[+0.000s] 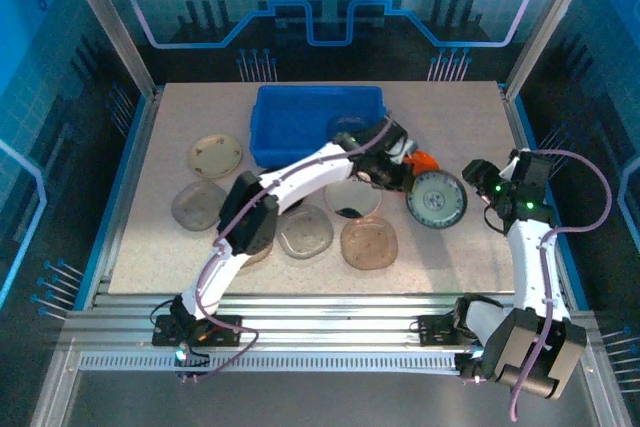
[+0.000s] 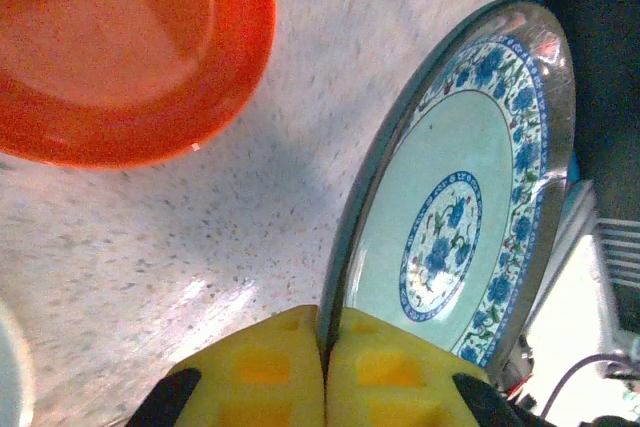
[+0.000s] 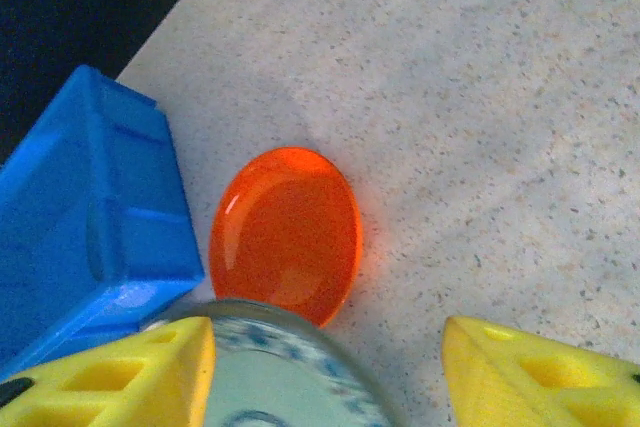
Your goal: Place the plates into the plastic bin on the countertop
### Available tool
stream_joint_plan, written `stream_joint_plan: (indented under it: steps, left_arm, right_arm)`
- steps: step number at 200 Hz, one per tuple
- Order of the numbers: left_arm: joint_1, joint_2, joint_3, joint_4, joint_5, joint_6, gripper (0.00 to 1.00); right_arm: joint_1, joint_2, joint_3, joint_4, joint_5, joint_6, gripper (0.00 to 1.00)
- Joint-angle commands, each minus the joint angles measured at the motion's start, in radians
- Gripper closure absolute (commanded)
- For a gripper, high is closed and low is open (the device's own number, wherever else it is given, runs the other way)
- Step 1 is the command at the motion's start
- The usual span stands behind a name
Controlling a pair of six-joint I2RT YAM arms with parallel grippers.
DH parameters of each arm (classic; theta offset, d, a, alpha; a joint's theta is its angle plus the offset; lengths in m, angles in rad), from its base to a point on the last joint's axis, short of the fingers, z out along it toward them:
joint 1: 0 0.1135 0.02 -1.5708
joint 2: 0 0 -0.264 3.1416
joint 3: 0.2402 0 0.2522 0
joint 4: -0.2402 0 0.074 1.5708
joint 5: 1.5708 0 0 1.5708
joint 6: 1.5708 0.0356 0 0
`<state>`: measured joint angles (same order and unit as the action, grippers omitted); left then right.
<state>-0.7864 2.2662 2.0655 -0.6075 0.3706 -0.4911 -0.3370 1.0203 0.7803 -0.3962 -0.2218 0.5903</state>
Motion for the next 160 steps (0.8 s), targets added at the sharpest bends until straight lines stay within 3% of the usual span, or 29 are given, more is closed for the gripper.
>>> stream_joint_plan:
  steps: [1, 30, 58, 100, 131, 147, 160]
  left_arm:
    - [0.063, -0.134, -0.087, 0.075, 0.02, 0.002, 1.0]
    - [0.126, -0.228, -0.196, 0.152, 0.079, -0.04, 1.0]
    - [0.144, -0.273, -0.24, 0.168, 0.076, -0.034, 1.0]
    - [0.146, -0.294, -0.274, 0.196, 0.086, -0.05, 1.0]
    - [0.147, -0.308, -0.284, 0.211, 0.094, -0.058, 1.0]
    - [0.147, -0.319, -0.285, 0.207, 0.09, -0.055, 1.0]
    - [0.148, -0.325, -0.289, 0.205, 0.089, -0.052, 1.0]
  right_arm:
    - [-0.015, -0.02, 0.039, -0.04, -0.06, -0.037, 0.36]
    - [0.018, -0.039, 0.014, 0.034, -0.178, -0.022, 0.45]
    - [0.074, -0.063, -0.04, 0.174, -0.26, 0.047, 0.46]
    - [0.221, -0.023, -0.048, 0.262, -0.217, 0.083, 0.45]
    - [0.27, 0.056, -0.04, 0.28, -0.187, 0.094, 0.49]
    - [0.284, 0.081, -0.032, 0.281, -0.175, 0.097, 0.6]
    - [0.293, 0.092, -0.025, 0.285, -0.167, 0.102, 0.87]
